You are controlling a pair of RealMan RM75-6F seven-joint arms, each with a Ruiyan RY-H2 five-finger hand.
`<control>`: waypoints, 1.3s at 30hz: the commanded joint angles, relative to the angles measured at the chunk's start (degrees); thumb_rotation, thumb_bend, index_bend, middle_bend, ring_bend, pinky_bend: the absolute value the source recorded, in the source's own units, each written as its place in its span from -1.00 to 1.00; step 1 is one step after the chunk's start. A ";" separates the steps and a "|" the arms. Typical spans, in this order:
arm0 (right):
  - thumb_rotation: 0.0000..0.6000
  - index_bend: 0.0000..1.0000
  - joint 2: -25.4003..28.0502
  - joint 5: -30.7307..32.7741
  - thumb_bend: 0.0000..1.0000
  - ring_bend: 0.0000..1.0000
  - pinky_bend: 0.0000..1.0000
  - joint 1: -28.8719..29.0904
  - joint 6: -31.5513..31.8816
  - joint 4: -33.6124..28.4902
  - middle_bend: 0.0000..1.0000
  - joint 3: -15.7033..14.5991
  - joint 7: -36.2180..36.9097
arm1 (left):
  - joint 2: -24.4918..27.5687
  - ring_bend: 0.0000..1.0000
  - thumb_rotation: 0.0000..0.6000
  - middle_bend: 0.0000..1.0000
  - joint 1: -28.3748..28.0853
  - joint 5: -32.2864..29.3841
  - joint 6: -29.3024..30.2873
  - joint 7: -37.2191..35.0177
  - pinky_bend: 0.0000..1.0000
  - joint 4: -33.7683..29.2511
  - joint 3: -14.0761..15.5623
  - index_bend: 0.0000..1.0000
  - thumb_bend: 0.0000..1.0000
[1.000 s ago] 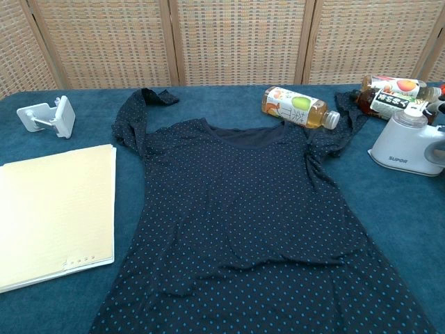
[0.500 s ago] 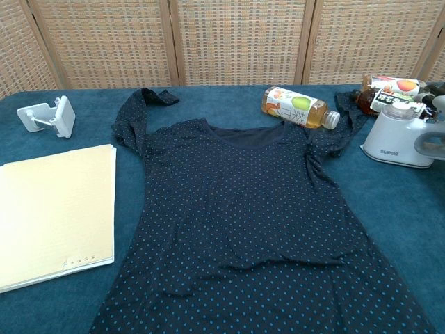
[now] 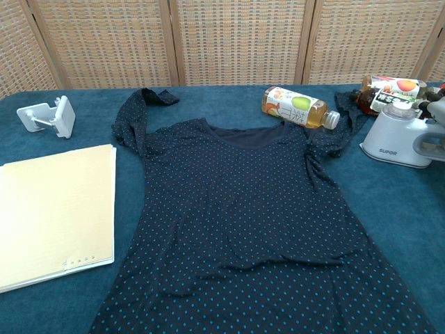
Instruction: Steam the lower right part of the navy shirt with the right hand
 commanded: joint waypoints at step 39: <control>1.00 0.74 4.68 -20.45 1.00 0.41 0.96 5.94 22.28 -10.24 0.36 -8.37 30.72 | 0.63 -1.00 1.00 -1.00 -0.88 -0.38 -1.55 -3.09 -1.00 0.60 -0.04 -1.00 -1.00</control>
